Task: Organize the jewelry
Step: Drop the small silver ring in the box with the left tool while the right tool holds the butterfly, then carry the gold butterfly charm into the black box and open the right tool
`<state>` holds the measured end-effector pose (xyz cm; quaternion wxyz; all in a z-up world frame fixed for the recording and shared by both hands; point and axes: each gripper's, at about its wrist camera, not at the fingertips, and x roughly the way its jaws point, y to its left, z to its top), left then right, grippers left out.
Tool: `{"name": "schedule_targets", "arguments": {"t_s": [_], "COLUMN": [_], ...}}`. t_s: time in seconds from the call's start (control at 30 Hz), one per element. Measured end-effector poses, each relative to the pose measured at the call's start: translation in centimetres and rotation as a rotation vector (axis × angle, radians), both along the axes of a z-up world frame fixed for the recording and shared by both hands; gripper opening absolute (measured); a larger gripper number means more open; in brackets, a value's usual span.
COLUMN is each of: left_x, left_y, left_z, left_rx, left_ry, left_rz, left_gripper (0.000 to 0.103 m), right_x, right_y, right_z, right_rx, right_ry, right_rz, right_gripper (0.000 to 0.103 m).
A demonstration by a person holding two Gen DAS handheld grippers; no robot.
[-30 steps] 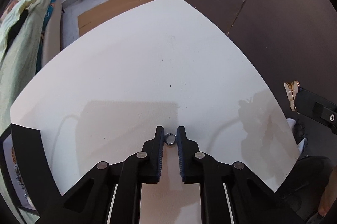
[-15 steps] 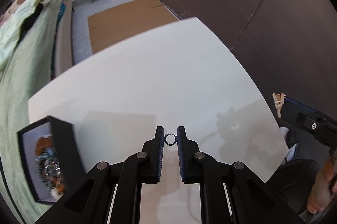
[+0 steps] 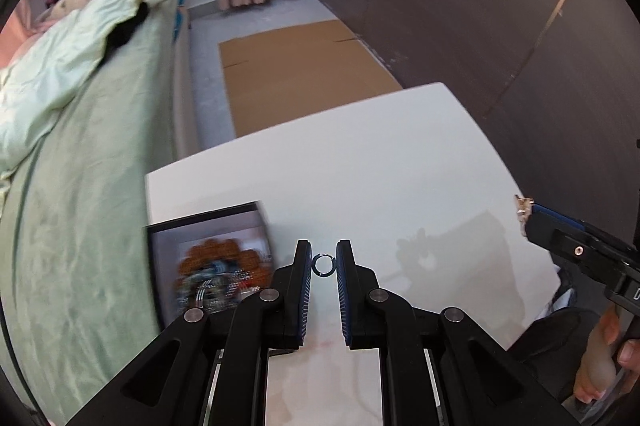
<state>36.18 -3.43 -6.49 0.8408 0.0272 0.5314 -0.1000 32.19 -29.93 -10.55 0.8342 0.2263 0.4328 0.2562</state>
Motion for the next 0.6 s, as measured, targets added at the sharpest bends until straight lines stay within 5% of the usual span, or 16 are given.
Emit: {"name": "schedule_targets", "arguments": {"t_s": [0.5,0.53,0.57,0.6], "left_x": [-1.0,-1.0,-1.1,-1.3], "left_y": [6.8,7.4,8.1,8.7], "left_z": [-0.8,-0.9,-0.9,-0.8], "left_rx": [-0.076,-0.085,-0.100,-0.112], "left_ry": [0.015,0.015,0.014,0.009], "left_rz": [0.098,0.108,0.119,0.129], "left_gripper": [0.016,0.027,0.052,0.066], "right_x": [0.5,0.6,0.7,0.7], "right_y": [7.2,7.7,8.0,8.4], "right_z": [0.0,-0.2,-0.2,-0.3], "right_rx": [0.003,0.007,0.011,0.013], "right_ry": [0.004,0.006,0.007,0.005], "right_rz": [0.088,0.095,0.099,0.105], "right_gripper": [0.030,0.030,0.030,0.030]}}
